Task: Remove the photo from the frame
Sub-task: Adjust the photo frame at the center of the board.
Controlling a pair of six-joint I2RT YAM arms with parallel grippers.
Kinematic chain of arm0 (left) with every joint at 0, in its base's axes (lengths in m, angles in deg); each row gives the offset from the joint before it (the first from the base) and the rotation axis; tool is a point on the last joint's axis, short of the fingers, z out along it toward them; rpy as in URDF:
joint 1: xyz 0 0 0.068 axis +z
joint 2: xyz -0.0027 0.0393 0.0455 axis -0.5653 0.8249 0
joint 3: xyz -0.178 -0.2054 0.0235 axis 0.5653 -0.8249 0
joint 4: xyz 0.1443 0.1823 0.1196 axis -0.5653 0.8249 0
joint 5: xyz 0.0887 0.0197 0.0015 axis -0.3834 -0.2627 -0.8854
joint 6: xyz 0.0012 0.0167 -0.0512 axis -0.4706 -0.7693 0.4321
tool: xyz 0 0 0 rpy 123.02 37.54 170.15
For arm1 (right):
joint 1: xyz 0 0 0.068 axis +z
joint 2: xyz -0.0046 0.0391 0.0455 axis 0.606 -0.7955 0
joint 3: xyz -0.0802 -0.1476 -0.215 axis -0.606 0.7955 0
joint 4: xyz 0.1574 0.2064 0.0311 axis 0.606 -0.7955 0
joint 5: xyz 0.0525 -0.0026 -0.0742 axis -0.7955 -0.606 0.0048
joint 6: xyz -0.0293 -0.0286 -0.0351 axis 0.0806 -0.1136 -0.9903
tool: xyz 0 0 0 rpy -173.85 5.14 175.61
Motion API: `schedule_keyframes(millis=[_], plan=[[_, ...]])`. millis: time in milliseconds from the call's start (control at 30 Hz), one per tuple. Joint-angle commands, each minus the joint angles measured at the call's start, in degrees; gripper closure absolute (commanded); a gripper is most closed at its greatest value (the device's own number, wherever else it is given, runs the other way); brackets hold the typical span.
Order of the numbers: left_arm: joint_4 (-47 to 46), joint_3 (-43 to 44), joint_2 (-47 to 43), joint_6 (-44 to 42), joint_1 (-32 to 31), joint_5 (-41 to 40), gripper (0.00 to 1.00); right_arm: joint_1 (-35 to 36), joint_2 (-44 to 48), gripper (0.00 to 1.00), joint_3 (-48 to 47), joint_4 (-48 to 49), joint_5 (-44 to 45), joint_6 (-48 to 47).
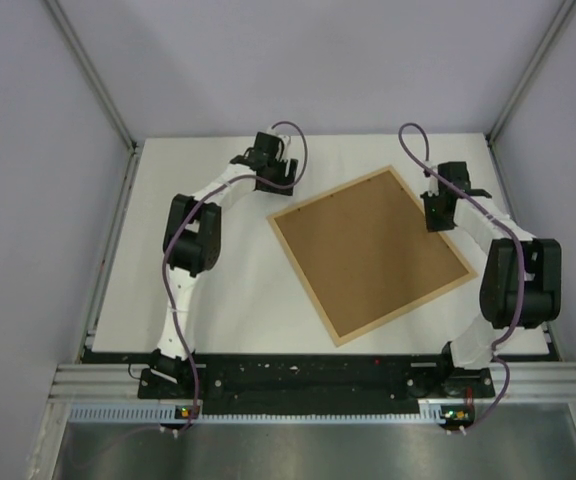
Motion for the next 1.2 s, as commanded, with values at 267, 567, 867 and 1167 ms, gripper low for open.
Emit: schedule_keyframes(millis=[267, 567, 867, 1167], plan=[[-0.8, -4.8, -3.4, -1.3, -1.6, 2.5, 0.24, 0.4, -14.9, 1.0, -9.0, 6.4, 2.3, 0.7], [0.4, -15.0, -8.4, -2.1, -2.6, 6.6, 0.26, 0.4, -23.7, 1.0, -18.1, 8.1, -0.8, -0.5], [5.6, -22.5, -12.7, -1.7, -4.1, 14.0, 0.29, 0.8, -37.5, 1.0, -36.4, 3.8, -8.4, -1.5], [6.9, -29.8, -18.3, -4.0, -10.4, 15.5, 0.3, 8.0, -46.4, 1.0, -51.2, -1.3, -11.7, -4.5]])
